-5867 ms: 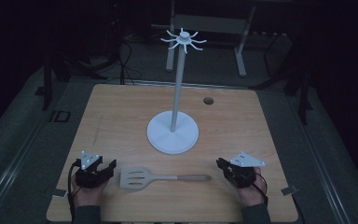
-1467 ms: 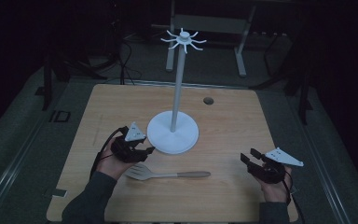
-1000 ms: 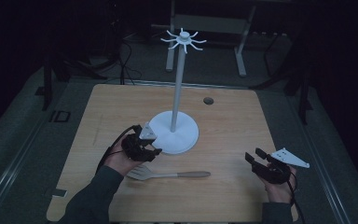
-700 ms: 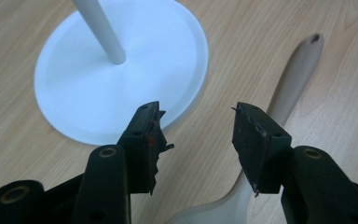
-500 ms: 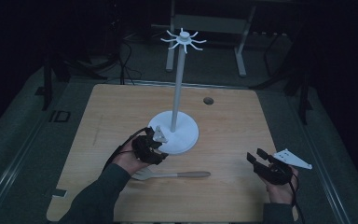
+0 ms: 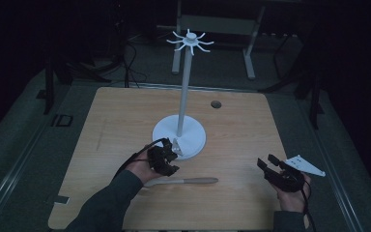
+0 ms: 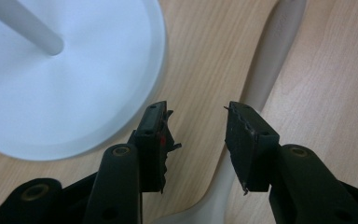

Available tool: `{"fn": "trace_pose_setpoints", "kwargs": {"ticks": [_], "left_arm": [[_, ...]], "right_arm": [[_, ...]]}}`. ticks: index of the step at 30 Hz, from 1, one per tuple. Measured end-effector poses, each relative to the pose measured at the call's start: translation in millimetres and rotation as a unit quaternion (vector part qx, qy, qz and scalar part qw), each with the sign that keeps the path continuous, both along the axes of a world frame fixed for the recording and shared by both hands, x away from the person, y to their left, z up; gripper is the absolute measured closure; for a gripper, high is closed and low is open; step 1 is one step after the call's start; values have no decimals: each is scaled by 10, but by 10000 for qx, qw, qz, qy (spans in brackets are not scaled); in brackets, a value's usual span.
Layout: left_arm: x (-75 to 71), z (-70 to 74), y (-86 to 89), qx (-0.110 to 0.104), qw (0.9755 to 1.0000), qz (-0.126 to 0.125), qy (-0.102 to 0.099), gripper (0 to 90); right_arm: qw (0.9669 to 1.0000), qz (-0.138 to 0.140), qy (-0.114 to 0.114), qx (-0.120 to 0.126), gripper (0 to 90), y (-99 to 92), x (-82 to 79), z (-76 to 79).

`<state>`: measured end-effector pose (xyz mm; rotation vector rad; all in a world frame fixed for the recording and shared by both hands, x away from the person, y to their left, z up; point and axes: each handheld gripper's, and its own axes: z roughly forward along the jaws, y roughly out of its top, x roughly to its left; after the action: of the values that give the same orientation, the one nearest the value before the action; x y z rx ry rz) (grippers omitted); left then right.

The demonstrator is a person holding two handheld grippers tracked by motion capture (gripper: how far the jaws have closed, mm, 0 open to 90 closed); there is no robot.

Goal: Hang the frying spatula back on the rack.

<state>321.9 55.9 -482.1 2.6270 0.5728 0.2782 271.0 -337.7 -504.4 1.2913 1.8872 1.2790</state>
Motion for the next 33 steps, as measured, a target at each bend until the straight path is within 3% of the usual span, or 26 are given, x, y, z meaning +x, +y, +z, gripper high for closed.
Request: {"fn": "trace_pose_setpoints", "kwargs": {"ticks": [13,25,33], "left_arm": [[4,-154,-219,264,9991,-222,253,619],[5,-295,-366,665,9957,-455,457,622],[11,-359,-432,748,9944,-528,534,619]], "right_arm": [[10000,15,20,-47,473,21,-2,-10],[10000,-8,12,-20,473,2,-9,-6],[10000,-22,19,-17,473,-3,-9,-15]]}}
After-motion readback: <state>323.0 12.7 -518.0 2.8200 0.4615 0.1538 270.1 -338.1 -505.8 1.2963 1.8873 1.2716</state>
